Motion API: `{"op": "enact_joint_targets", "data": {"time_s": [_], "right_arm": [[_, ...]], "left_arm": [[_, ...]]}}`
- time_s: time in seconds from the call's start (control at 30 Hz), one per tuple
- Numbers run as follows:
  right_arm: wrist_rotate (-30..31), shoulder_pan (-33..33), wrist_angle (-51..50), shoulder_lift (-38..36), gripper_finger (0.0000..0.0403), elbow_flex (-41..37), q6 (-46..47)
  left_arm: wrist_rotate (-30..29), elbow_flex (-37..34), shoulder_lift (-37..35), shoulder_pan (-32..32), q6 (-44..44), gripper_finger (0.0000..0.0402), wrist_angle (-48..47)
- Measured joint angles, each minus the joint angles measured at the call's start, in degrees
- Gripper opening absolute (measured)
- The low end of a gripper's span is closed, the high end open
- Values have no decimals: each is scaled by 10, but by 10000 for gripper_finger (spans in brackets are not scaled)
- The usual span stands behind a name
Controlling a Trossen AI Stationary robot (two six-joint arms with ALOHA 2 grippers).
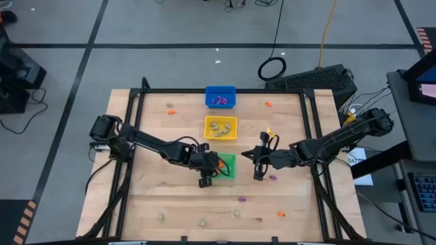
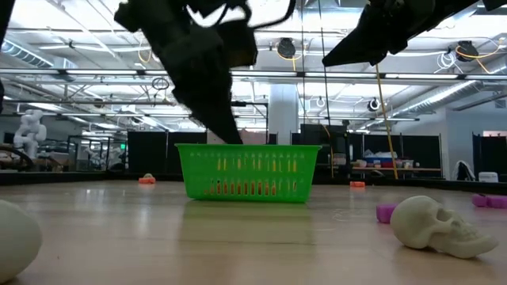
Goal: Sort Halloween decoration
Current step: Put the bottom left skull toy into the yellow bin
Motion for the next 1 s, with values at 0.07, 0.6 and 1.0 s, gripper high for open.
{"op": "enact_joint_targets", "data": {"time_s": [0.07, 0.6, 1.0], "right_arm": [[0, 0, -1, 0, 0, 0, 0], [0, 0, -19, 0, 0, 0, 2], [0, 0, -18, 0, 0, 0, 10]], "left_arm": [[0, 13, -11, -11, 15, 128, -26], [16, 62, -86, -270, -14, 131, -246], [54, 61, -31, -383, -199, 142, -290]]}}
